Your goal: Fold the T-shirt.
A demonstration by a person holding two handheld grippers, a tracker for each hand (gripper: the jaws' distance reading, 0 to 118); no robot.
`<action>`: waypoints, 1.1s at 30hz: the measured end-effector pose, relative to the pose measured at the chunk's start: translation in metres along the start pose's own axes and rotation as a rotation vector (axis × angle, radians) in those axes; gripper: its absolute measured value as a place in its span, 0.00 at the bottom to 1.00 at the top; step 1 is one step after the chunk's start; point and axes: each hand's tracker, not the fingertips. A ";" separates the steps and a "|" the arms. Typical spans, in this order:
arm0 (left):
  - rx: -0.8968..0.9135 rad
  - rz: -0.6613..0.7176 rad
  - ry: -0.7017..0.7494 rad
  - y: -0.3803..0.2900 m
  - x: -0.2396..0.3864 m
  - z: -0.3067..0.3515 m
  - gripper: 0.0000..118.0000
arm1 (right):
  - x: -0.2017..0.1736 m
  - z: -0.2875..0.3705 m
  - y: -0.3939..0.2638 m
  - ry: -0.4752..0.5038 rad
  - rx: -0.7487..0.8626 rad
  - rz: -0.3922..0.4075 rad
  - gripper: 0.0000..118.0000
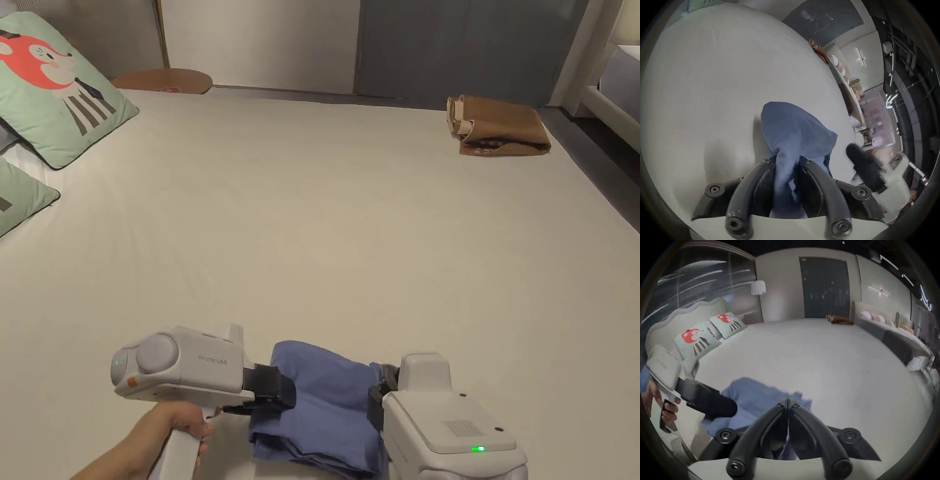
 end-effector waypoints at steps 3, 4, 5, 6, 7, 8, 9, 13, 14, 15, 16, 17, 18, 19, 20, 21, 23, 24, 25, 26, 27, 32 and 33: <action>0.014 -0.020 0.062 0.015 -0.022 0.030 0.14 | -0.021 0.005 0.021 0.028 0.081 0.026 0.00; 0.021 -0.023 0.074 0.021 -0.035 0.042 0.14 | -0.031 0.007 0.029 0.040 0.108 0.025 0.00; 0.034 -0.018 0.117 0.026 -0.048 0.055 0.14 | -0.039 0.005 0.036 0.049 0.136 0.026 0.00; 0.042 -0.019 0.150 0.031 -0.060 0.067 0.13 | -0.048 0.005 0.042 0.067 0.161 0.027 0.00; 0.056 -0.041 0.184 0.035 -0.074 0.081 0.13 | -0.058 0.003 0.049 0.079 0.184 0.024 0.00; 0.069 -0.032 0.226 0.042 -0.094 0.094 0.13 | -0.069 0.002 0.056 0.086 0.204 0.028 0.00; 0.067 -0.035 0.256 0.046 -0.109 0.106 0.13 | -0.080 0.002 0.064 0.094 0.220 0.028 0.00; 0.105 0.008 0.397 0.062 -0.179 0.164 0.14 | -0.125 -0.016 0.083 0.140 0.288 0.035 0.00; 0.109 0.010 0.417 0.065 -0.197 0.179 0.13 | -0.138 -0.021 0.087 0.154 0.303 0.037 0.00; 0.126 0.021 0.446 0.068 -0.212 0.192 0.13 | -0.148 -0.025 0.090 0.160 0.315 0.041 0.00; 0.135 0.049 0.480 0.069 -0.226 0.205 0.13 | -0.159 -0.030 0.094 0.167 0.318 0.042 0.00; 0.142 0.051 0.498 0.071 -0.242 0.219 0.13 | -0.168 -0.033 0.100 0.187 0.322 0.041 0.00; 0.164 0.071 0.505 0.072 -0.256 0.232 0.14 | -0.176 -0.038 0.102 0.194 0.324 0.041 0.00; 0.169 0.085 0.506 0.073 -0.270 0.245 0.13 | -0.184 -0.042 0.104 0.196 0.326 0.043 0.00; 0.179 0.087 0.516 0.074 -0.277 0.256 0.13 | -0.191 -0.046 0.106 0.201 0.328 0.046 0.00; 0.185 0.097 0.526 0.075 -0.288 0.265 0.13 | -0.194 -0.053 0.106 0.204 0.328 0.047 0.00; 0.187 0.121 0.571 0.077 -0.307 0.280 0.13 | -0.202 -0.060 0.108 0.210 0.327 0.051 0.00; 0.180 0.129 0.589 0.092 -0.335 0.289 0.13 | -0.203 -0.062 0.108 0.210 0.324 0.055 0.00; 0.177 0.131 0.605 0.093 -0.343 0.292 0.13 | -0.202 -0.059 0.106 0.208 0.325 0.057 0.00; 0.175 0.136 0.618 0.094 -0.347 0.294 0.13 | -0.202 -0.060 0.106 0.205 0.325 0.058 0.00; 0.176 0.133 0.617 0.094 -0.351 0.295 0.14 | -0.200 -0.060 0.105 0.201 0.319 0.059 0.00; 0.192 0.124 0.676 0.089 -0.331 0.277 0.53 | -0.190 -0.062 0.103 0.179 0.304 0.069 0.00; 0.206 0.119 0.697 0.089 -0.329 0.276 0.72 | -0.191 -0.060 0.105 0.177 0.306 0.071 0.00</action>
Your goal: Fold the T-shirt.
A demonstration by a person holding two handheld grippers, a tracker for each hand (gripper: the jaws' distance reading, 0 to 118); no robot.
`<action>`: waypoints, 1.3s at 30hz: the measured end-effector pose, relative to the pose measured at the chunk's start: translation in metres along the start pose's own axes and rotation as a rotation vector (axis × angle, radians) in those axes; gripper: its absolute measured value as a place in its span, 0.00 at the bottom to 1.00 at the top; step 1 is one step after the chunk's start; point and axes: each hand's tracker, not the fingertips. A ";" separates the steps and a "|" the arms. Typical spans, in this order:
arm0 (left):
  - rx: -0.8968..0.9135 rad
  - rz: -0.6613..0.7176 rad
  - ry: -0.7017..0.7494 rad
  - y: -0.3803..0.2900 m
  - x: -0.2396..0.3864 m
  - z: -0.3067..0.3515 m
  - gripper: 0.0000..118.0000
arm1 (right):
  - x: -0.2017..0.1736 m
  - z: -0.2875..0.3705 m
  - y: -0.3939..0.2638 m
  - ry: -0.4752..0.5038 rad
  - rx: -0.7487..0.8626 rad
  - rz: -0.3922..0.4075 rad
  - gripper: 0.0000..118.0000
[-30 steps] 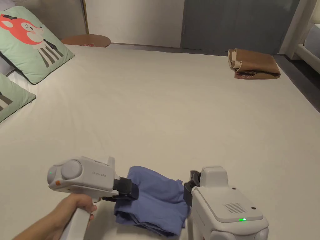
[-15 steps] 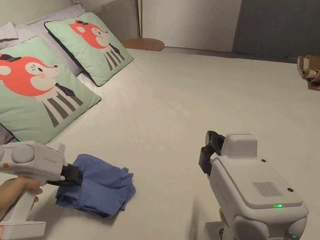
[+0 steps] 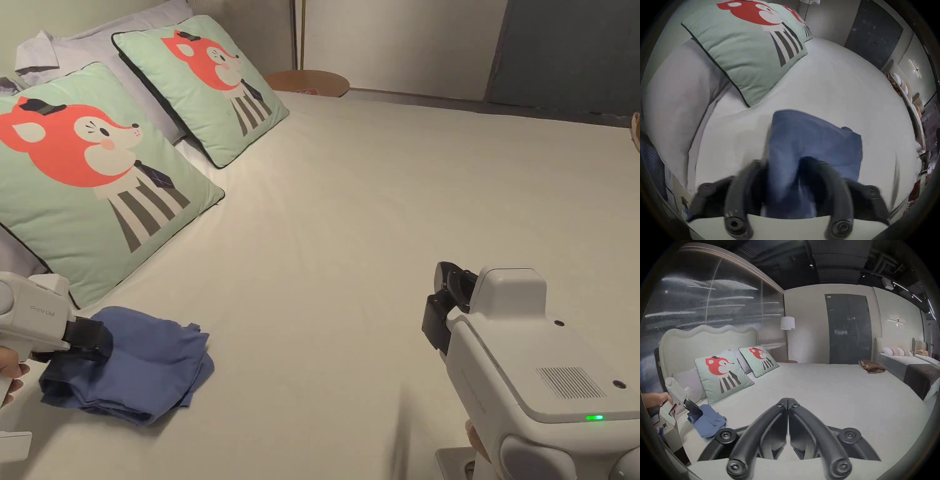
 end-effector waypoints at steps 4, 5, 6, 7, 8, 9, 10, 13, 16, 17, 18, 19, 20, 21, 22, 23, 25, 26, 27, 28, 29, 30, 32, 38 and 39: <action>0.077 0.022 0.008 0.006 -0.001 0.007 0.91 | 0.010 0.007 0.003 -0.019 0.012 0.006 0.00; 0.100 0.030 -0.022 0.007 0.003 0.014 0.91 | 0.013 0.010 0.005 -0.025 0.021 0.006 0.00; 0.103 0.034 -0.017 0.007 0.008 0.022 0.91 | 0.016 0.014 0.007 -0.029 0.025 0.005 0.00; 0.121 0.032 -0.023 0.006 0.019 0.034 0.91 | 0.020 0.018 0.010 -0.033 0.032 0.004 0.00; 0.173 0.028 -0.010 0.005 0.027 0.045 0.91 | 0.020 0.024 0.014 -0.035 0.042 0.005 0.00; 0.214 0.012 -0.001 0.002 0.036 0.056 0.91 | 0.024 0.029 0.017 -0.039 0.048 0.004 0.00; 0.271 -0.012 0.014 0.000 0.047 0.068 0.91 | 0.029 0.034 0.021 -0.039 0.057 0.002 0.00; 0.422 -0.046 0.033 -0.011 0.090 0.113 0.91 | 0.041 0.047 0.030 -0.054 0.092 0.010 0.00; 0.581 -0.061 0.013 -0.033 0.137 0.159 0.91 | 0.055 0.071 0.040 -0.073 0.125 0.018 0.00; 0.628 -0.060 0.010 -0.040 0.151 0.173 0.91 | 0.061 0.078 0.044 -0.084 0.137 0.018 0.00; 0.673 -0.046 0.003 -0.047 0.164 0.185 0.91 | 0.066 0.082 0.047 -0.087 0.147 0.020 0.00; 0.715 -0.065 -0.018 -0.049 0.172 0.189 0.91 | 0.072 0.088 0.051 -0.092 0.155 0.023 0.00; 0.756 -0.075 -0.030 -0.056 0.187 0.199 0.91 | 0.085 0.094 0.048 -0.098 0.163 0.023 0.00; 0.787 -0.087 -0.034 -0.062 0.201 0.208 0.91 | 0.091 0.098 0.050 -0.101 0.170 0.023 0.00; 0.816 -0.112 -0.052 -0.069 0.215 0.216 0.90 | 0.097 0.102 0.053 -0.109 0.176 0.025 0.00; 0.857 -0.123 -0.067 -0.080 0.233 0.229 0.90 | 0.103 0.107 0.055 -0.126 0.189 0.031 0.00; 0.932 -0.153 -0.066 -0.096 0.264 0.239 0.90 | 0.115 0.128 0.063 -0.147 0.204 0.042 0.00; 0.961 -0.170 -0.073 -0.104 0.279 0.243 0.90 | 0.121 0.134 0.065 -0.159 0.210 0.045 0.00; 0.986 -0.177 -0.074 -0.104 0.288 0.236 0.90 | 0.126 0.139 0.066 -0.170 0.218 0.046 0.00; 1.017 -0.174 -0.076 -0.111 0.302 0.237 0.90 | 0.136 0.147 0.065 -0.179 0.223 0.048 0.00; 1.049 -0.192 -0.086 -0.119 0.316 0.238 0.90 | 0.141 0.153 0.066 -0.190 0.228 0.052 0.00; 1.071 -0.196 -0.093 -0.126 0.328 0.238 0.90 | 0.146 0.157 0.066 -0.203 0.235 0.060 0.00; 1.105 -0.218 -0.098 -0.143 0.356 0.240 0.90 | 0.156 0.174 0.070 -0.235 0.247 0.074 0.00; 1.190 -0.258 -0.132 -0.178 0.411 0.230 0.89 | 0.183 0.198 0.064 -0.320 0.262 0.101 0.00; 1.193 -0.265 -0.144 -0.183 0.416 0.227 0.89 | 0.186 0.201 0.063 -0.335 0.261 0.108 0.00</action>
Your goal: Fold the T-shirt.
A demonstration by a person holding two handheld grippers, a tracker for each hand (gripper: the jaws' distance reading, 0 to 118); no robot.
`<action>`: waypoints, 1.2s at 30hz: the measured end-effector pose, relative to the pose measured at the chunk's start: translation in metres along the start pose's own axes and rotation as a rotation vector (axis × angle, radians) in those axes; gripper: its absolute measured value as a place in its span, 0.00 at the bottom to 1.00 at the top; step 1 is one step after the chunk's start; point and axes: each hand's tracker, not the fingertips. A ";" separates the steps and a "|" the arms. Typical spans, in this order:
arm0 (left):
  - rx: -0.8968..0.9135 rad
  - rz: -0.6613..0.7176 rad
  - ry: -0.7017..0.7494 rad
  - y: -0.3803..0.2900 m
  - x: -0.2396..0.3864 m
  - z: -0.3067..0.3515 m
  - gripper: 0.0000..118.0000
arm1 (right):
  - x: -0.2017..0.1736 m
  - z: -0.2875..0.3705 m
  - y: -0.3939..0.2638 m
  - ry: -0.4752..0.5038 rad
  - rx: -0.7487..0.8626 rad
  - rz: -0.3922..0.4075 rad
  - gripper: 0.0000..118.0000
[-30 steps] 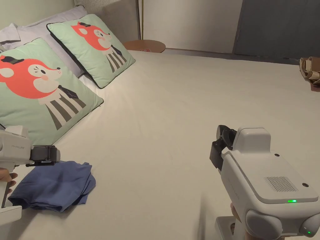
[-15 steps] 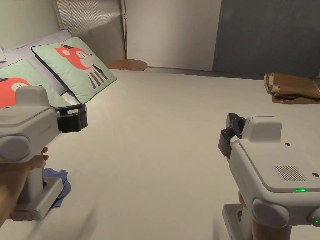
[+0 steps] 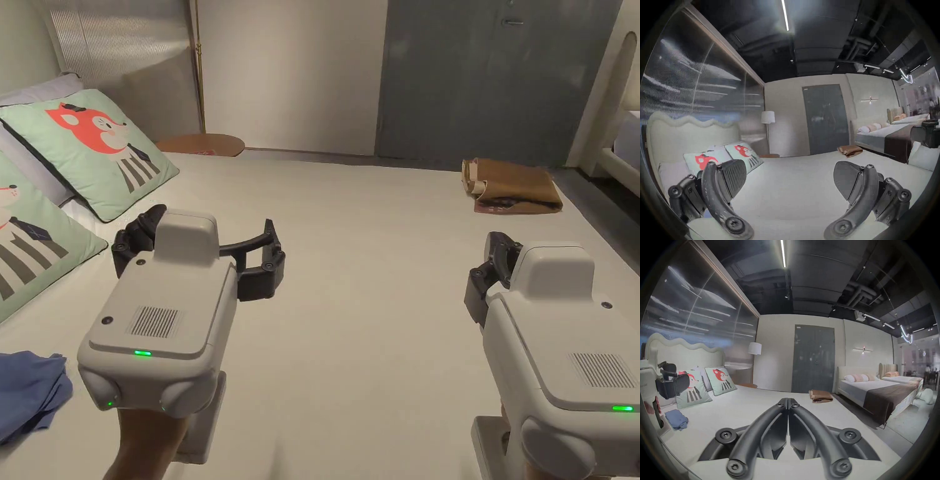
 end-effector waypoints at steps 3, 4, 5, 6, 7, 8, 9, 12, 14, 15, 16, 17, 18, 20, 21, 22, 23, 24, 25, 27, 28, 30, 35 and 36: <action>0.014 -0.004 -0.007 -0.009 0.016 0.006 0.77 | 0.012 0.007 -0.003 -0.025 -0.003 0.009 0.00; 0.015 -0.003 -0.014 -0.009 0.020 0.013 0.62 | 0.015 0.009 -0.005 -0.030 -0.002 0.007 0.00; 0.004 -0.005 -0.019 -0.011 0.023 0.013 0.33 | 0.018 0.011 -0.005 -0.037 -0.001 0.008 0.00; -0.016 0.004 -0.027 -0.011 0.024 0.011 0.11 | 0.020 0.012 -0.006 -0.045 -0.005 0.012 0.00; -0.051 0.021 -0.049 -0.012 0.025 0.009 0.00 | 0.022 0.013 -0.006 -0.048 -0.011 0.014 0.00; -0.055 0.043 -0.065 -0.012 0.024 0.012 0.00 | 0.024 0.014 -0.007 -0.050 -0.016 0.010 0.00; -0.057 0.068 -0.085 -0.013 0.023 0.012 0.00 | 0.026 0.013 -0.009 -0.050 -0.016 0.007 0.00; -0.063 0.039 -0.071 -0.014 0.025 0.012 0.00 | 0.028 0.017 -0.009 -0.058 -0.014 0.010 0.00; -0.058 0.037 -0.072 -0.012 0.025 0.012 0.00 | 0.029 0.015 -0.012 -0.058 -0.016 0.008 0.00; -0.061 0.046 -0.079 -0.010 0.024 0.012 0.00 | 0.029 0.015 -0.012 -0.058 -0.014 0.006 0.00; -0.060 0.054 -0.078 -0.011 0.024 0.013 0.00 | 0.029 0.016 -0.011 -0.058 -0.012 0.007 0.00; -0.060 0.056 -0.078 -0.010 0.024 0.013 0.00 | 0.029 0.016 -0.011 -0.058 -0.010 0.009 0.00; -0.057 0.055 -0.078 -0.010 0.024 0.013 0.00 | 0.029 0.017 -0.011 -0.059 -0.010 0.010 0.00; -0.056 0.046 -0.075 -0.011 0.024 0.014 0.00 | 0.030 0.018 -0.010 -0.055 -0.007 0.010 0.00; -0.058 0.044 -0.076 -0.011 0.024 0.014 0.00 | 0.028 0.017 -0.008 -0.055 -0.007 0.012 0.00; -0.060 0.044 -0.079 -0.011 0.023 0.014 0.00 | 0.028 0.018 -0.008 -0.056 -0.007 0.014 0.00; -0.059 0.046 -0.079 -0.011 0.023 0.014 0.00 | 0.028 0.018 -0.007 -0.055 -0.007 0.015 0.00; -0.061 0.045 -0.080 -0.012 0.023 0.014 0.00 | 0.029 0.018 -0.007 -0.056 -0.007 0.015 0.00; -0.062 0.043 -0.079 -0.012 0.022 0.014 0.00 | 0.026 0.014 -0.009 -0.056 -0.007 0.014 0.00; -0.063 0.040 -0.077 -0.012 0.022 0.014 0.00 | 0.026 0.014 -0.009 -0.056 -0.008 0.013 0.00; -0.063 0.041 -0.078 -0.013 0.021 0.014 0.00 | 0.026 0.014 -0.009 -0.056 -0.008 0.014 0.00; -0.065 0.038 -0.079 -0.013 0.021 0.014 0.00 | 0.024 0.013 -0.009 -0.057 -0.008 0.015 0.00; -0.070 0.033 -0.077 -0.015 0.020 0.013 0.00 | 0.024 0.009 -0.012 -0.056 -0.012 0.016 0.00; -0.071 0.033 -0.078 -0.016 0.021 0.013 0.00 | 0.024 0.009 -0.012 -0.056 -0.013 0.016 0.00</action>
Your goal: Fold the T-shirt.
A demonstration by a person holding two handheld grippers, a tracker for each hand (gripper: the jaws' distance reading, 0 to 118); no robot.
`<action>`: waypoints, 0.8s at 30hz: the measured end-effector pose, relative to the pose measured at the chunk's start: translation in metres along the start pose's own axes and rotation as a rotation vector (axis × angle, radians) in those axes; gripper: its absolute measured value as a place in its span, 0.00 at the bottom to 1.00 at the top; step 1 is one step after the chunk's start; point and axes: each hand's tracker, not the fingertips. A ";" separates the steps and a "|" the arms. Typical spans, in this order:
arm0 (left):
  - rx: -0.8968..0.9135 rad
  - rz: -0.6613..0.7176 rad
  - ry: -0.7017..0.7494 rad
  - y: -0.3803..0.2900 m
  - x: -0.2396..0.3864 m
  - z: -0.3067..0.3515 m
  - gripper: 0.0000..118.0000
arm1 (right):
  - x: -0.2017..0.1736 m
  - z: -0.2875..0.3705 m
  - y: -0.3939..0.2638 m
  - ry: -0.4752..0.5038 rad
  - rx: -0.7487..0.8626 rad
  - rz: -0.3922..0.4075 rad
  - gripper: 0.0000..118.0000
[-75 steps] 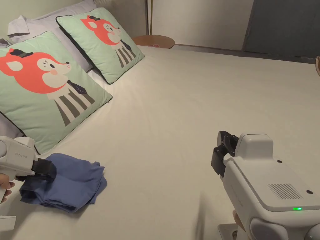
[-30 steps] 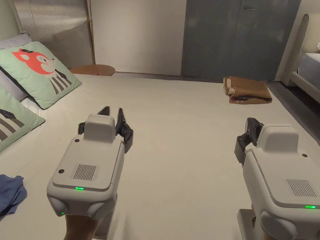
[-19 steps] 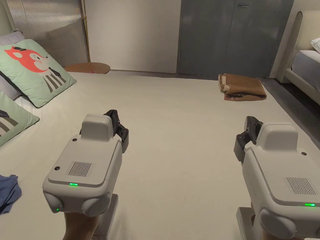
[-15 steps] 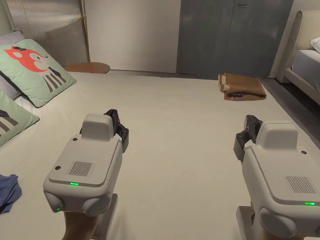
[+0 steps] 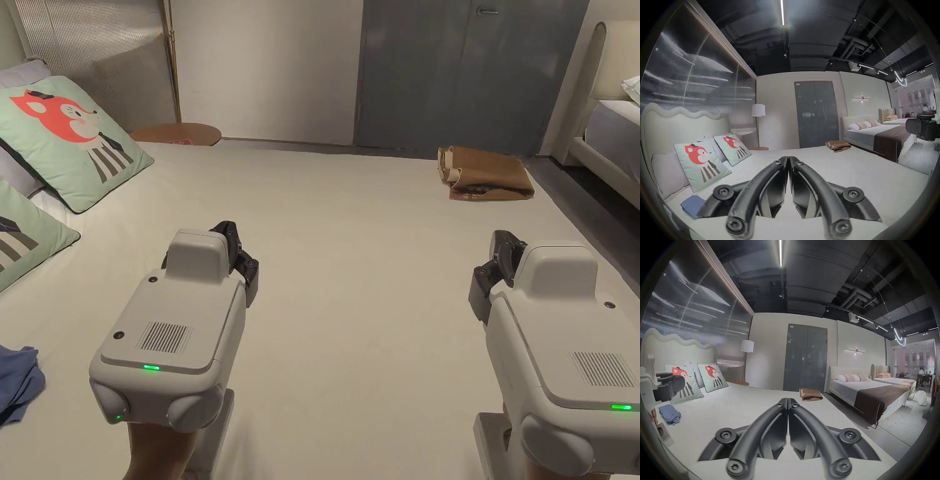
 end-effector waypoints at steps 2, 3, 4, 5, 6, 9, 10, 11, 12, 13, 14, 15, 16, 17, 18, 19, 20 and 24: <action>-0.003 -0.005 0.000 0.000 0.000 0.000 0.00 | 0.001 0.001 0.001 -0.001 -0.001 0.000 0.00; -0.003 -0.006 0.002 -0.001 0.000 0.000 0.00 | 0.001 0.001 0.001 -0.001 -0.003 -0.002 0.00; -0.006 -0.009 0.001 -0.001 0.000 -0.001 0.00 | 0.002 0.001 0.000 0.000 -0.002 -0.004 0.00; -0.006 -0.009 0.000 -0.002 0.000 -0.001 0.00 | 0.000 0.000 -0.001 -0.001 -0.004 -0.004 0.00; -0.007 -0.008 0.000 -0.002 0.000 -0.001 0.00 | 0.000 0.000 -0.001 0.000 -0.004 -0.002 0.00; -0.012 -0.005 0.000 -0.003 -0.001 -0.002 0.00 | 0.000 0.000 -0.001 0.003 -0.005 0.000 0.00; -0.011 -0.003 -0.001 -0.003 -0.001 -0.002 0.00 | 0.000 0.000 0.000 0.002 -0.005 -0.001 0.00; -0.012 -0.001 -0.001 -0.003 -0.002 -0.002 0.00 | 0.000 0.000 0.000 0.002 -0.004 0.000 0.00; -0.013 -0.002 0.000 -0.003 -0.002 -0.002 0.00 | 0.000 0.000 0.000 0.002 -0.004 0.002 0.00; -0.013 -0.002 0.001 -0.003 -0.002 -0.002 0.00 | -0.001 0.000 -0.001 0.002 -0.005 0.004 0.00; -0.015 -0.002 0.001 -0.003 -0.002 -0.001 0.00 | -0.001 0.000 -0.001 0.003 -0.005 0.005 0.00; -0.015 -0.001 0.000 -0.003 -0.003 -0.001 0.00 | -0.001 -0.001 -0.001 0.003 -0.005 0.004 0.00; -0.015 0.000 0.000 -0.004 -0.003 -0.002 0.00 | -0.001 -0.001 -0.001 0.004 -0.004 0.003 0.00; -0.016 0.000 0.001 -0.004 -0.003 -0.002 0.00 | -0.002 -0.001 -0.002 0.004 -0.004 0.003 0.00; -0.017 0.000 0.002 -0.003 -0.003 -0.001 0.00 | -0.002 -0.001 -0.002 0.003 -0.003 0.003 0.00; -0.017 0.000 0.001 -0.003 -0.004 -0.001 0.00 | -0.002 -0.001 -0.002 0.004 -0.004 0.005 0.00; -0.017 0.001 0.002 -0.004 -0.004 -0.002 0.00 | -0.002 -0.001 -0.002 0.004 -0.004 0.004 0.00; -0.019 0.001 0.003 -0.004 -0.005 -0.002 0.00 | -0.003 0.000 -0.001 0.004 -0.005 0.007 0.00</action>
